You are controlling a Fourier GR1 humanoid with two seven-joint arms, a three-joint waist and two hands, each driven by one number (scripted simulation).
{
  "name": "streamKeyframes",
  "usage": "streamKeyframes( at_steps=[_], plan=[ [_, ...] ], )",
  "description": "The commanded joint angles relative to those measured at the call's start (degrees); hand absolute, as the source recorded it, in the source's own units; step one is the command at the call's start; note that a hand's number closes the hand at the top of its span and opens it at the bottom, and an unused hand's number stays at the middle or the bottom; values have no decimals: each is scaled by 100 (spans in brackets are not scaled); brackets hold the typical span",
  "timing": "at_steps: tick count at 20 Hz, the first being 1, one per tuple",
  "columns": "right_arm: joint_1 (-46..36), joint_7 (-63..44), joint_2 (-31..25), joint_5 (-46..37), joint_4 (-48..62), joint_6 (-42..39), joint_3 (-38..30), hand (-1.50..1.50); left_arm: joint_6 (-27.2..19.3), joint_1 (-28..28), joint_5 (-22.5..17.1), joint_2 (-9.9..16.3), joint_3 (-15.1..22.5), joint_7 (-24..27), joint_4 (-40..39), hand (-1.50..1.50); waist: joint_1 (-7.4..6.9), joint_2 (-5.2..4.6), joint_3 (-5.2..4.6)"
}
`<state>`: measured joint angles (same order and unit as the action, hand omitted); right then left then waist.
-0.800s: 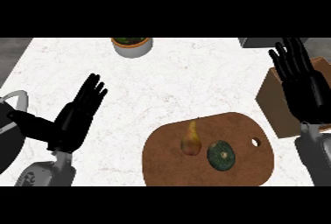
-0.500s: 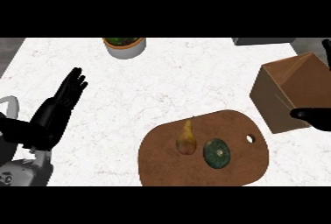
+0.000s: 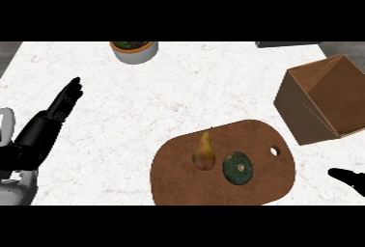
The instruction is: Pick the squash from the cutting board and place it in the cardboard box
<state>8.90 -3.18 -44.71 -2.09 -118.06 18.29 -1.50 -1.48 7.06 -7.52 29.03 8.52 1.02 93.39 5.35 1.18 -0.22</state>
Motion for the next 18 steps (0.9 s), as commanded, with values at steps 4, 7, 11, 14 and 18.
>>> streamKeyframes(
  at_steps=[4, 7, 11, 14, 18],
  plan=[
    [1316, -878, -736, -1489, -1693, -238, 52, -150, 172, 179, 189, -141, 135, 358, -262, 0, -261, -79, 4],
    [1457, -1836, -1116, -2115, -1960, -732, 479, -150, 228, 126, 223, -132, 140, 509, -324, 0, -375, -103, -12],
    [1467, -2949, -1633, -2432, -2498, -1508, 949, -150, 148, 328, 400, -196, 288, 279, -123, 0, -495, -111, -12],
    [922, -3808, -1866, -2239, -2778, -1928, 1365, -150, 219, 556, 283, -312, 285, 57, -172, 0, -602, -133, -9],
    [100, -4954, -2140, -2082, -2815, -2460, 1801, -150, 379, 529, 333, -275, 243, 503, -493, 0, -709, -155, -27]
  ],
)
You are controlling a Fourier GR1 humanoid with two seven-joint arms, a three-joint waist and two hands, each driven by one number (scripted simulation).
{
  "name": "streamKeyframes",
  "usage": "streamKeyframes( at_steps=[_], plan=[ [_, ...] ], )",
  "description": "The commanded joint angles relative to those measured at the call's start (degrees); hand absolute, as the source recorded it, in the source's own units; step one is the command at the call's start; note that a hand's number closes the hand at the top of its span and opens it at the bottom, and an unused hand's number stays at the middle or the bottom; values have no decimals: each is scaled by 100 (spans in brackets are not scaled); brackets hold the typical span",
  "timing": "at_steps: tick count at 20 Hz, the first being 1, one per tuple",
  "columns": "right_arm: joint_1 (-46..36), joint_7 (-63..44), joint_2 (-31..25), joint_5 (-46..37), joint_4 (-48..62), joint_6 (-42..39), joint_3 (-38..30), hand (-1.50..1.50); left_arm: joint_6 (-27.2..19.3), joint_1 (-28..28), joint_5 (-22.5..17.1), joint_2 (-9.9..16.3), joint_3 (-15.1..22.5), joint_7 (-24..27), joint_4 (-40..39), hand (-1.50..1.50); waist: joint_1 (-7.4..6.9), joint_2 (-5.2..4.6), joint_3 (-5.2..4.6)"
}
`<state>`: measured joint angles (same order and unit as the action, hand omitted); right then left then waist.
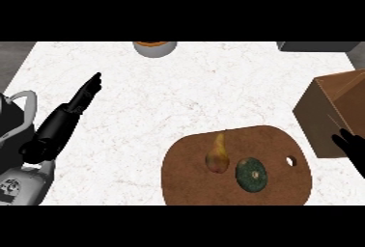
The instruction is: Pick the squash from the cutting board and place it in the cardboard box
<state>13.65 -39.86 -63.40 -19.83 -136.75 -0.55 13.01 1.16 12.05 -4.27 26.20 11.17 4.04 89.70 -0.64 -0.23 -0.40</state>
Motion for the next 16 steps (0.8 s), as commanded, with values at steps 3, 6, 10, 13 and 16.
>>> streamKeyframes(
  at_steps=[3, 6, 10, 13, 16],
  plan=[
    [-880, -2034, -90, -413, -950, -848, 1119, -150, -23, 83, 158, -204, 179, 20, -84, 0, -155, -5, -4],
    [-1513, -2885, 326, -316, -878, -1162, 1753, -150, 207, 119, 18, -52, -13, 130, -229, 0, -169, 5, 0],
    [-2295, -3633, 1149, -542, -348, -1350, 2617, -150, 259, 132, 14, -94, -9, -6, -98, 0, -152, 27, 9],
    [-2857, -3769, 1866, -690, 339, -1308, 3103, -150, 245, 103, 78, -117, -89, 217, -309, 0, -152, 13, 10],
    [-3159, -3967, 2229, -848, 780, -1436, 3256, -150, 264, 250, 72, -128, -127, 63, -275, 0, -99, 20, 14]
  ],
)
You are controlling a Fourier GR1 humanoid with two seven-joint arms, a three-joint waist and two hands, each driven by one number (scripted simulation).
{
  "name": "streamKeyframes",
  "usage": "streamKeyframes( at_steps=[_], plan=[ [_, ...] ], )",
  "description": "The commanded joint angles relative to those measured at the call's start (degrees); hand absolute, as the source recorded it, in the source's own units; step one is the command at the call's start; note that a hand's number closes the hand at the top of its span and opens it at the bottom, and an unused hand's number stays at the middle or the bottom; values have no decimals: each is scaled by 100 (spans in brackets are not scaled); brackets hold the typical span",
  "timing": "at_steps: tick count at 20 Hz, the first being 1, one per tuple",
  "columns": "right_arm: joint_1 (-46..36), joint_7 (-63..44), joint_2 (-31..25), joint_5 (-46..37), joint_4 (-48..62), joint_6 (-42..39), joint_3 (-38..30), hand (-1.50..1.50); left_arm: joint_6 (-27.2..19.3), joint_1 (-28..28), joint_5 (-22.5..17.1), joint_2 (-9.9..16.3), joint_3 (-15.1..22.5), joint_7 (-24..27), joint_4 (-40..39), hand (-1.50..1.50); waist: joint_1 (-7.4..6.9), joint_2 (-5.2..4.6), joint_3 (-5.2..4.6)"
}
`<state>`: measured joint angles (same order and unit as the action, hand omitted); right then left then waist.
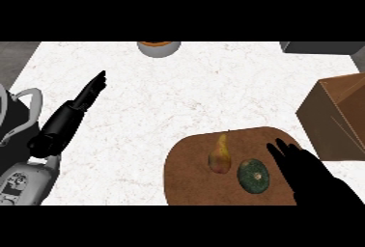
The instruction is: Pick the squash from the cutting board and place it in the cardboard box
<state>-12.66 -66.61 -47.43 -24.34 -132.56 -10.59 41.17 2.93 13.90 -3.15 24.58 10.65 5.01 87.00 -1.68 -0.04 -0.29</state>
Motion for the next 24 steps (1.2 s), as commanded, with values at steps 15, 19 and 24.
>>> streamKeyframes(
  at_steps=[15, 19, 24],
  plan=[
    [-725, -1203, 1849, -1363, 1857, -894, 672, -150, 116, -154, 108, -52, -220, 88, -45, 0, 151, 5, 17],
    [-610, -1067, 1905, -1477, 1747, -1082, 476, -150, 161, 17, 124, -80, -417, 314, -436, 0, 214, 3, 18],
    [-147, -340, 2182, -1909, 2369, -688, 519, -150, 53, -166, 329, -353, -218, 152, -132, 0, 175, 5, 28]
  ],
)
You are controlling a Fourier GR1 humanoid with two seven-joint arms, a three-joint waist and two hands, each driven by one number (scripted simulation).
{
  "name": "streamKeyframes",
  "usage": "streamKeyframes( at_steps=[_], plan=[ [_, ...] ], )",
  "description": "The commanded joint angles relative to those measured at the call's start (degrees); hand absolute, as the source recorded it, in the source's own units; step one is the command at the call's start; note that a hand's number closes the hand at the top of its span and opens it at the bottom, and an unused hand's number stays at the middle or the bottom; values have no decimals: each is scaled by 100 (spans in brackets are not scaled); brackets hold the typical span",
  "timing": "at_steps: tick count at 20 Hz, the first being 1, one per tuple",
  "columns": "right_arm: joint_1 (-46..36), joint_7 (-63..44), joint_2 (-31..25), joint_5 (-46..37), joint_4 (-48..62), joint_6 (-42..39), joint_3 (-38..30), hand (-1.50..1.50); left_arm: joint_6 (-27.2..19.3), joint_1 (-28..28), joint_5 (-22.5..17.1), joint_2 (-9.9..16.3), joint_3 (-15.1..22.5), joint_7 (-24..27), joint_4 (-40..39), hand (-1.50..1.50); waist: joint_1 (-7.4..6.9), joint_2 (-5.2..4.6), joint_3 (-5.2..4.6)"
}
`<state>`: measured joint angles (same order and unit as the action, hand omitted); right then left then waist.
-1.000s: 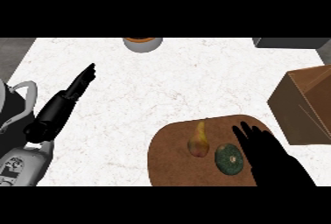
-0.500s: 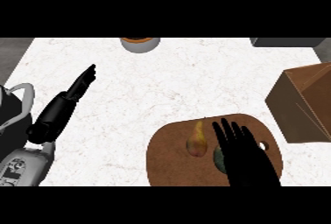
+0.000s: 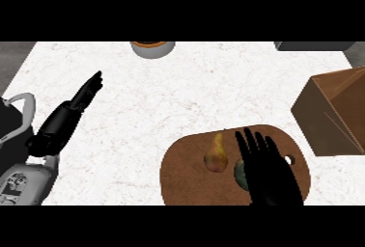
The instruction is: Pick the squash from the cutting board and place it in the cardboard box
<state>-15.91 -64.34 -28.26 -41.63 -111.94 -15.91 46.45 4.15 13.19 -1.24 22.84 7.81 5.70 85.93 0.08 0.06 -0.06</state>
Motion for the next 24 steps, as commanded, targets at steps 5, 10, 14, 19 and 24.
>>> streamKeyframes(
  at_steps=[5, 10, 14, 19, 24],
  plan=[
    [159, -863, 901, -462, 110, -655, 1, -150, 141, 24, 100, -59, -213, 108, -136, 0, 6, -3, 1],
    [420, -374, 660, -753, 669, -542, -377, -150, 65, 43, 207, -208, -106, -214, 182, 0, 3, 1, 4],
    [607, -118, 650, -884, 599, -588, -705, -150, 284, -63, 157, -156, -305, 74, -102, 0, 12, -4, 4],
    [595, 125, 1416, -1165, 1094, -707, -664, -150, 434, -223, 177, -177, -455, -218, 359, 0, -24, -2, 5],
    [620, 1455, 938, -1606, 1289, -332, -782, 150, 401, 37, 402, -546, -359, -209, 111, 0, -6, -7, 6]
  ],
)
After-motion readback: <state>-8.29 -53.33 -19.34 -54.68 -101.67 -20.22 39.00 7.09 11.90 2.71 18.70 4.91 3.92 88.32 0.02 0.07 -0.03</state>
